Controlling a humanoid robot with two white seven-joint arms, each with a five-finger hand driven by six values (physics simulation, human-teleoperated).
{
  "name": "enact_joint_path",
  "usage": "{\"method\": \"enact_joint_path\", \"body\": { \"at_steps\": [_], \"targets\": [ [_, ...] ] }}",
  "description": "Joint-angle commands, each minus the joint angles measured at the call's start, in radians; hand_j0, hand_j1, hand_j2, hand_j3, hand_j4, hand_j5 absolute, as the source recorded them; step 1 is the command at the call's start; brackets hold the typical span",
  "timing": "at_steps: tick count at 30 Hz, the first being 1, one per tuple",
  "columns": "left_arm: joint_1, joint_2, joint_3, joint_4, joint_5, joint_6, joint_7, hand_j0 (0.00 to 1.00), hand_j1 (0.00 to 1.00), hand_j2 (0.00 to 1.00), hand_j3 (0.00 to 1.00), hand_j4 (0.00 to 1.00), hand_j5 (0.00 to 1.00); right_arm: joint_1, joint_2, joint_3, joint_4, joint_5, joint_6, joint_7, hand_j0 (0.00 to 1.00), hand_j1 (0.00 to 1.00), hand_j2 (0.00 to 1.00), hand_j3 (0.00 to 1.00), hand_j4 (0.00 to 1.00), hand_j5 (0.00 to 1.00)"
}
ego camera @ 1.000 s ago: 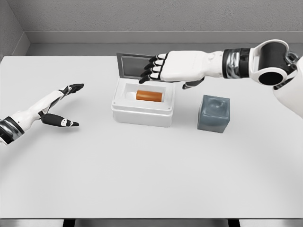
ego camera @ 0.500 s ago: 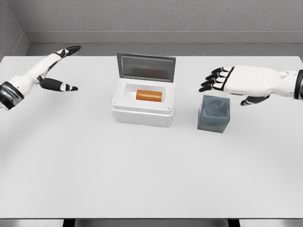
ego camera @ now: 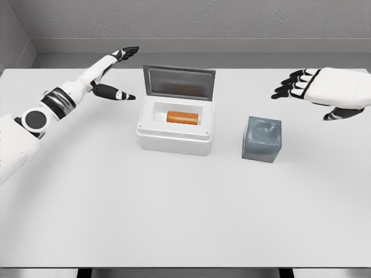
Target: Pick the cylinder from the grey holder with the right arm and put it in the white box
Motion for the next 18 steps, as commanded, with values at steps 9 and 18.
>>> {"method": "enact_joint_path", "body": {
  "at_steps": [9,18],
  "targets": [
    [0.0,-0.053,0.051,0.008,0.053,0.0,-0.088,1.0,1.0,1.0,1.0,1.0,1.0,0.0,-0.006,-0.002,0.0,-0.004,0.003,0.0,1.0,1.0,1.0,1.0,1.0,1.0],
    [0.006,-0.052,0.048,0.002,0.052,0.0,-0.126,1.0,1.0,1.0,1.0,1.0,1.0,0.0,-0.006,-0.002,0.0,-0.007,0.003,0.0,1.0,1.0,1.0,1.0,1.0,1.0]
  ]
}}
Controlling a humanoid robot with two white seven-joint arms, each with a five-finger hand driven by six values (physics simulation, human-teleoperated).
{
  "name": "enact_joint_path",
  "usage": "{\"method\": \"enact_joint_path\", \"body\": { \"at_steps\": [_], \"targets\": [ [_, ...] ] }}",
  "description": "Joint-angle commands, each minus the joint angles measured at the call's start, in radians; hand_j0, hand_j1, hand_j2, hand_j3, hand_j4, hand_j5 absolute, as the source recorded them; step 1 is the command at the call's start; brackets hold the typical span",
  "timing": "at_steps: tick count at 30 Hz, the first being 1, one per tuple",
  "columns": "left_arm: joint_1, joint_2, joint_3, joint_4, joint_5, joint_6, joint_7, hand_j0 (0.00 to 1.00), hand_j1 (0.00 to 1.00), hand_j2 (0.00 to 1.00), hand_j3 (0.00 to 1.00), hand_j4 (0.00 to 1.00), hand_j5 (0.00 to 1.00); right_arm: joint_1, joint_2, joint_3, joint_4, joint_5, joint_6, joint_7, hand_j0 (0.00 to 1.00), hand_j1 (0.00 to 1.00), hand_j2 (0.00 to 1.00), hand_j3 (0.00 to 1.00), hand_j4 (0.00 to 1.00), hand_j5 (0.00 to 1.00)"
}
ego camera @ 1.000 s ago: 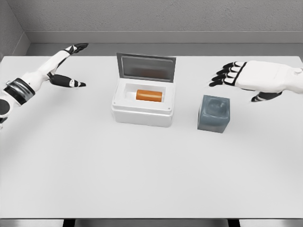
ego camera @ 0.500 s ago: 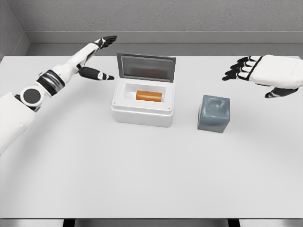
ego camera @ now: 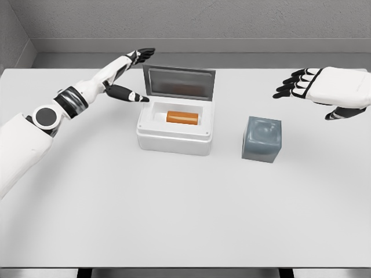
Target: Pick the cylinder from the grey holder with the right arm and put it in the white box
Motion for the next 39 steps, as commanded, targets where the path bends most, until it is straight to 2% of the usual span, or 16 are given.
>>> {"method": "enact_joint_path", "body": {
  "at_steps": [1,11,14,19,25,29,33,36,39],
  "targets": [
    [0.0,0.0,0.001,-0.004,0.007,0.001,-0.007,1.0,1.0,1.0,1.0,1.0,1.0,0.0,-0.001,0.0,0.0,-0.006,0.003,0.0,1.0,1.0,1.0,1.0,1.0,1.0],
    [0.011,0.014,-0.005,-0.013,0.007,0.001,-0.009,1.0,1.0,1.0,1.0,1.0,1.0,0.005,-0.001,0.001,0.0,-0.003,0.003,0.0,1.0,1.0,1.0,1.0,1.0,1.0],
    [0.029,0.045,-0.008,-0.09,0.007,0.001,-0.009,1.0,1.0,1.0,1.0,1.0,1.0,0.005,-0.001,0.001,0.0,-0.003,0.003,0.0,1.0,1.0,1.0,1.0,1.0,1.0],
    [0.034,0.06,-0.009,-0.099,0.007,0.001,-0.009,1.0,1.0,1.0,1.0,1.0,1.0,0.006,-0.001,0.001,0.0,-0.003,0.003,0.0,1.0,1.0,1.0,1.0,1.0,1.0],
    [0.043,0.127,-0.009,-0.237,0.013,0.001,-0.007,1.0,1.0,1.0,1.0,1.0,1.0,0.006,-0.001,0.001,-0.002,-0.003,0.003,0.0,1.0,1.0,1.0,1.0,1.0,1.0],
    [0.043,0.21,-0.06,-0.387,0.099,0.001,-0.007,1.0,1.0,1.0,1.0,1.0,1.0,0.006,-0.001,0.001,-0.002,-0.003,0.003,0.0,1.0,1.0,1.0,1.0,1.0,1.0],
    [0.041,0.232,-0.072,-0.436,0.113,0.001,-0.007,1.0,1.0,1.0,1.0,1.0,1.0,0.008,-0.004,0.001,-0.002,-0.003,0.003,0.0,1.0,1.0,1.0,1.0,1.0,1.0],
    [0.044,0.289,-0.08,-0.507,0.142,0.001,-0.007,1.0,1.0,1.0,1.0,1.0,1.0,0.009,-0.004,0.001,-0.002,-0.002,0.003,0.0,1.0,1.0,1.0,1.0,1.0,1.0],
    [0.051,0.315,-0.08,-0.516,0.143,0.001,-0.007,1.0,1.0,1.0,1.0,1.0,1.0,0.014,-0.004,0.001,-0.002,-0.002,0.003,0.0,1.0,1.0,1.0,1.0,1.0,1.0]
  ]
}}
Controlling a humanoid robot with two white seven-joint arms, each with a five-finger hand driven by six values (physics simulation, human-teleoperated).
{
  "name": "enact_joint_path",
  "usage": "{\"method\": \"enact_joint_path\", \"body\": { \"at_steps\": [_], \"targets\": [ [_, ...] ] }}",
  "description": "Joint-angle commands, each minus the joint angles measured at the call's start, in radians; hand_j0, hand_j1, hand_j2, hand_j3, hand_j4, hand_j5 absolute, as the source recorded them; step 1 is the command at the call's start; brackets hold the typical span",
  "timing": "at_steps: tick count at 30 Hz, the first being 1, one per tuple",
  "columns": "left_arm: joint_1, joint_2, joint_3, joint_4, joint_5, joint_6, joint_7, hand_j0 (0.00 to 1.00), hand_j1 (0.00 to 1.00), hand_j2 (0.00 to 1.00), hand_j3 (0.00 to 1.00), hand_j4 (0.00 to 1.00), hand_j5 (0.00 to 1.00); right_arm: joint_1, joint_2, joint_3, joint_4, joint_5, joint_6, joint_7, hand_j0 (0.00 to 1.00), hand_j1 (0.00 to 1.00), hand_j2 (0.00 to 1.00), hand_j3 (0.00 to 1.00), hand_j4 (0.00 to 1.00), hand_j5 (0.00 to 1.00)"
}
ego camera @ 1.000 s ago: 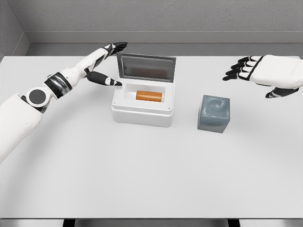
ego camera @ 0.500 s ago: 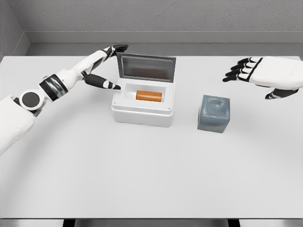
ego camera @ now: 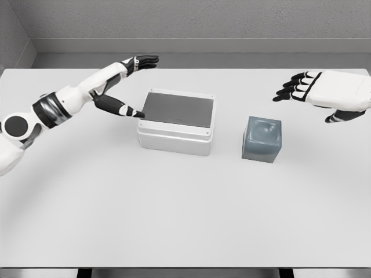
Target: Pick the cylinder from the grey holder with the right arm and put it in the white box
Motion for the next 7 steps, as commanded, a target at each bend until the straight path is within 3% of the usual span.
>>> {"method": "enact_joint_path", "body": {
  "at_steps": [1,4,7],
  "targets": [
    [0.005,0.037,0.0,-0.02,0.014,0.001,0.0,1.0,1.0,1.0,1.0,1.0,1.0,-0.001,-0.001,0.0,0.0,-0.004,0.003,0.0,1.0,1.0,1.0,1.0,1.0,1.0],
    [0.044,0.12,0.0,-0.016,0.016,0.001,0.005,1.0,1.0,1.0,1.0,1.0,1.0,-0.002,0.0,0.0,0.0,-0.005,0.003,0.0,1.0,1.0,1.0,1.0,1.0,1.0],
    [0.074,0.135,0.002,0.03,0.014,0.001,0.006,1.0,1.0,1.0,1.0,1.0,1.0,-0.002,-0.001,0.0,0.0,-0.004,0.003,0.0,1.0,1.0,1.0,1.0,1.0,1.0]
  ]
}}
